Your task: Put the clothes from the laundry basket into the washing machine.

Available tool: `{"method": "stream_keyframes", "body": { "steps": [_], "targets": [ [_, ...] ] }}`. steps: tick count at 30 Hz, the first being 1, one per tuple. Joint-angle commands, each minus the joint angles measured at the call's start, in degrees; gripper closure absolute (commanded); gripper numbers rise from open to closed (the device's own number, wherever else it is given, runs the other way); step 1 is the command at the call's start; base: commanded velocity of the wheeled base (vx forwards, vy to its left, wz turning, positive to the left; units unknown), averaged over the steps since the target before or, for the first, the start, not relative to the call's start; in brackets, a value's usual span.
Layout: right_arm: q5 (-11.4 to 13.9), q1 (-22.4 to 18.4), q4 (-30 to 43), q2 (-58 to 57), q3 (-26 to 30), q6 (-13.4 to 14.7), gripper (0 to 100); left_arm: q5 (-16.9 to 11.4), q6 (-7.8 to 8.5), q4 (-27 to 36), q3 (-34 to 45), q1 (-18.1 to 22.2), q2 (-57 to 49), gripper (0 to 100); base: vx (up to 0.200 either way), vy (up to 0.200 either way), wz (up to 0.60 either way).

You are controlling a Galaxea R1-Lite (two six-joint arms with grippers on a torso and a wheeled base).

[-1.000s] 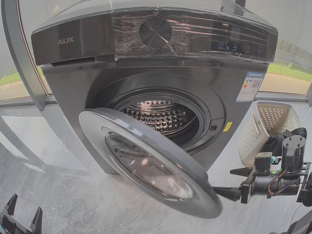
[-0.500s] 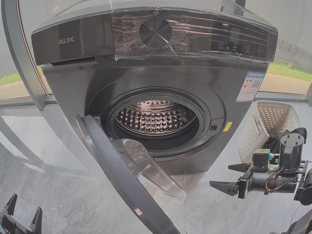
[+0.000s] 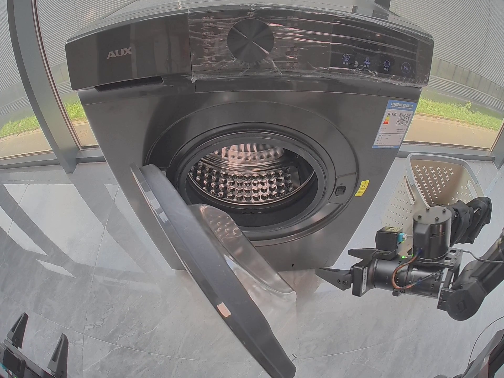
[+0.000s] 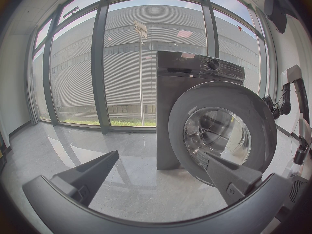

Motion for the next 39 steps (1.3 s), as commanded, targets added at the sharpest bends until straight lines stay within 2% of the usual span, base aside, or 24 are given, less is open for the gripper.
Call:
{"method": "stream_keyframes", "body": {
  "steps": [1,8,13,16,18,24,31,39],
  "targets": [
    [-0.3,0.4,-1.3,9.5,-4.5,0.0,0,0.0,-0.13,0.0,0.8,0.0,-1.0,0,0.000,0.000,0.00],
    [-1.3,1.0,-1.4,14.1,-7.1,0.3,0,0.0,-0.13,-0.1,0.8,0.0,-1.0,0,0.000,0.000,0.00],
    [-1.3,3.2,-3.2,14.7,-6.7,0.2,0,0.0,-0.13,-0.1,0.8,0.0,-1.0,0,0.000,0.000,0.00],
    [-1.2,6.3,-3.5,14.0,-5.5,0.2,0,0.0,-0.13,0.0,0.8,0.0,-1.0,0,0.000,0.000,0.00],
    [-1.2,7.0,-3.5,13.7,-4.9,0.2,0,0.0,-0.13,-0.1,0.8,0.0,-1.0,0,0.000,0.000,0.00],
    [1.0,10.8,-7.8,12.8,-1.4,0.6,0,0.0,-0.13,0.0,0.8,0.0,-1.0,0,0.000,0.000,0.00],
    [0.6,10.0,-8.6,13.0,-4.8,1.2,0,0.0,-0.04,0.0,0.8,0.0,-1.0,0,0.000,0.000,0.00],
    [1.1,7.7,-8.6,16.3,-10.9,2.3,0,0.0,-0.04,-0.1,0.8,0.0,-1.0,0,-0.150,0.000,0.00]
  ]
}}
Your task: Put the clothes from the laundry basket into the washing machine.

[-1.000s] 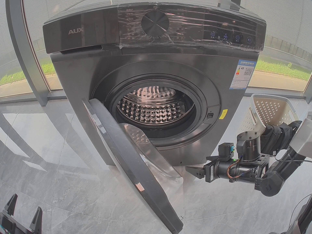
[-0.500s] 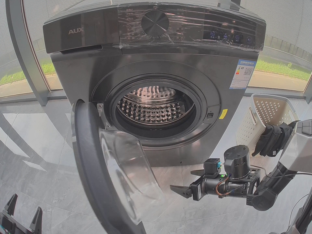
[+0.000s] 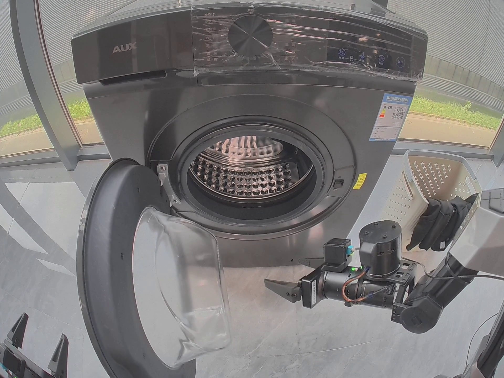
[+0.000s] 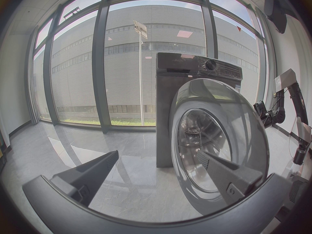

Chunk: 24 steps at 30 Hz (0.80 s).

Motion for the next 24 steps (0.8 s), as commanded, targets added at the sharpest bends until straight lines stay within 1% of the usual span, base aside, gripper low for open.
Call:
{"method": "stream_keyframes", "body": {
  "steps": [1,6,10,12,13,15,16,19,20,22,24],
  "targets": [
    [0.2,-1.3,-0.1,3.7,-3.3,0.0,0,0.0,-0.02,0.0,0.8,0.0,-1.0,0,0.000,0.000,0.00],
    [0.3,-0.3,1.0,6.4,-7.1,0.0,0,0.0,-0.20,-0.1,0.8,0.0,-1.0,0,0.000,0.000,0.00],
    [0.2,2.3,1.3,9.8,-10.8,0.2,0,0.0,-0.20,0.0,0.8,0.0,-1.0,0,0.000,0.000,0.00],
    [0.2,2.7,1.5,10.5,-11.6,0.2,0,0.0,-0.20,-0.1,0.8,0.0,-1.0,0,0.000,0.000,0.00],
    [0.2,3.6,2.5,11.6,-13.3,0.5,0,0.0,-0.20,-0.1,0.8,0.0,-1.0,0,0.000,0.000,0.00],
    [0.1,4.2,2.9,12.0,-14.5,0.6,0,0.0,-0.20,-0.1,0.8,0.0,-1.0,0,0.000,0.000,0.00],
    [0.0,5.1,3.3,12.8,-15.8,0.7,0,0.0,-0.20,-0.1,0.8,0.0,-1.0,0,0.000,0.000,0.00],
    [-0.1,5.9,3.2,13.8,-17.4,1.6,0,0.0,-0.20,-0.1,0.8,0.0,-1.0,0,0.000,0.000,0.00],
    [-0.2,6.4,3.3,14.1,-18.3,2.5,0,0.0,-0.20,0.0,0.8,0.0,-1.0,0,0.000,0.000,0.00],
    [-0.2,6.4,3.3,14.1,-18.3,2.5,0,0.0,-0.20,0.0,0.8,0.0,-1.0,0,0.000,0.000,0.00],
    [-0.4,6.7,3.0,15.4,-19.9,2.8,0,0.0,-0.20,-0.1,0.8,0.0,-1.0,0,0.000,0.000,0.00]
  ]
}}
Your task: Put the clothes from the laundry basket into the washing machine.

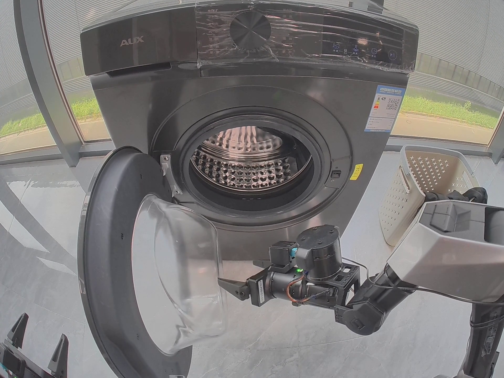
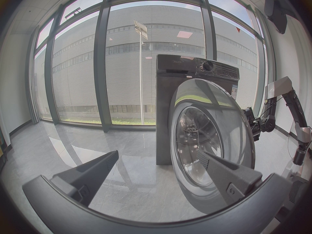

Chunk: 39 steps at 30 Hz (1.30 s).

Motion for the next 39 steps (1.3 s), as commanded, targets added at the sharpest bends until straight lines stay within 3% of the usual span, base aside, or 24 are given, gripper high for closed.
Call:
{"method": "stream_keyframes", "body": {
  "steps": [1,19,25,35,39],
  "targets": [
    [0.0,0.8,-0.4,2.3,-2.1,0.2,0,0.0,-0.01,-0.1,0.8,0.0,-1.0,0,0.000,0.000,0.00],
    [-1.4,2.4,-0.9,6.0,-8.3,1.8,0,0.0,0.08,0.0,0.8,0.0,-1.0,0,0.000,0.000,0.00],
    [-1.4,1.4,-0.6,5.9,-9.5,1.8,0,0.0,-0.01,-0.1,0.8,0.0,-1.0,0,-0.200,0.000,0.00],
    [-1.3,-0.1,0.1,6.7,-11.1,1.8,0,0.0,-0.19,-0.1,0.8,0.0,-1.0,0,0.000,0.000,0.00],
    [-1.3,0.5,0.9,8.3,-14.8,1.9,0,0.0,-0.19,-0.1,0.8,0.0,-1.0,0,0.000,0.000,0.00]
  ]
}}
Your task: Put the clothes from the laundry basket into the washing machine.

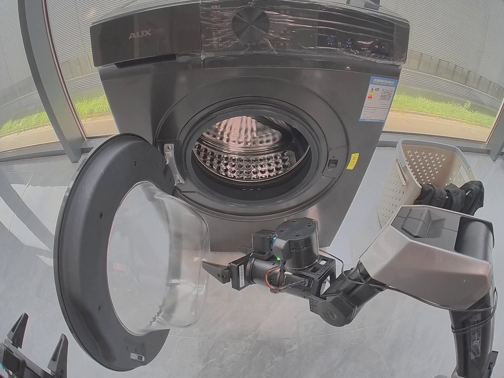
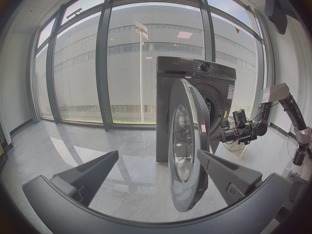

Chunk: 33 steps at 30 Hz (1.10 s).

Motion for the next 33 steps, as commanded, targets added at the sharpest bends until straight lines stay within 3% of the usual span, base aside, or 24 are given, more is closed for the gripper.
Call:
{"method": "stream_keyframes", "body": {
  "steps": [1,4,8,19,33],
  "targets": [
    [0.0,0.5,0.8,1.7,-3.5,0.1,0,0.0,-0.02,0.0,0.8,0.0,-1.0,0,0.000,0.000,0.00],
    [-0.2,0.8,0.8,2.7,-4.8,0.2,0,0.0,-0.02,0.0,0.8,0.0,-1.0,0,0.000,0.000,0.00],
    [-2.6,2.0,1.0,4.4,-8.4,1.7,0,0.0,-0.11,0.0,0.8,0.0,-1.0,0,0.000,0.000,0.00],
    [-7.9,2.7,4.2,7.7,-16.6,2.4,0,0.0,-0.11,0.0,0.8,0.0,-1.0,0,0.000,0.000,0.00],
    [-9.9,4.5,5.7,9.6,-21.3,4.9,0,0.0,-0.11,0.0,0.8,0.0,-1.0,0,0.000,0.000,0.00]
  ]
}}
